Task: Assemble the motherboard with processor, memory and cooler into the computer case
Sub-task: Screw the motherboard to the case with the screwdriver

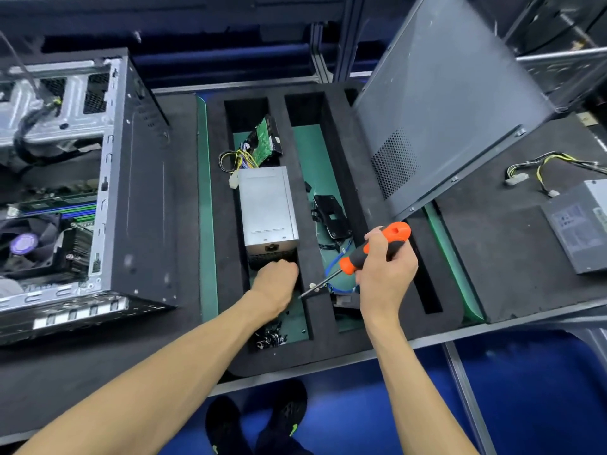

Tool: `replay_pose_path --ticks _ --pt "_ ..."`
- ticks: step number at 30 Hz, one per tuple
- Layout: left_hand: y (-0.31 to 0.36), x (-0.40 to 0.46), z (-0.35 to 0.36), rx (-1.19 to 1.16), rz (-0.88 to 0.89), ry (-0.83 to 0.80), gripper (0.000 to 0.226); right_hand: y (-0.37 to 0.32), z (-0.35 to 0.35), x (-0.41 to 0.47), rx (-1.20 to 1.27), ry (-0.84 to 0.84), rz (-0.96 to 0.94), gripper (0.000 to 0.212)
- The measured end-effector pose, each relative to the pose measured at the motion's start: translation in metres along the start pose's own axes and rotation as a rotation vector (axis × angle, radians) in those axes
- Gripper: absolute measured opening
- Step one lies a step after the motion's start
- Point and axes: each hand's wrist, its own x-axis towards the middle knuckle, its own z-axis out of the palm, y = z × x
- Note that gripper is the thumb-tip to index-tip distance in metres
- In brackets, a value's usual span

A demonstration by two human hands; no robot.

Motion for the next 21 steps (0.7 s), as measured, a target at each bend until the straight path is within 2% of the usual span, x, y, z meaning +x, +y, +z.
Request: replay_pose_path --ticks 4,7,10,14,21 --pt "-0.001 -0.005 0.001 0.072 0.025 -0.010 0.035 -0.004 0.003 0.003 0.059 0.013 0.054 0.020" --pt "-0.002 -0.012 -0.004 -0.004 0.031 -0.001 0.032 -0.007 0.003 0.003 0.083 0.030 0.098 0.021" --pt "-0.009 -0.019 -0.017 -0.243 -0.029 -0.010 0.011 -0.008 0.004 0.002 0.120 0.073 0.176 0.025" --pt "-0.018 -0.036 -0.038 -0.624 -0.131 0.025 0.022 -0.012 0.011 0.000 0.182 0.159 0.300 0.035" --pt "-0.035 -0.086 -0.093 -1.366 -0.225 0.125 0.012 -0.039 0.039 -0.017 0.310 0.190 0.372 0.038"
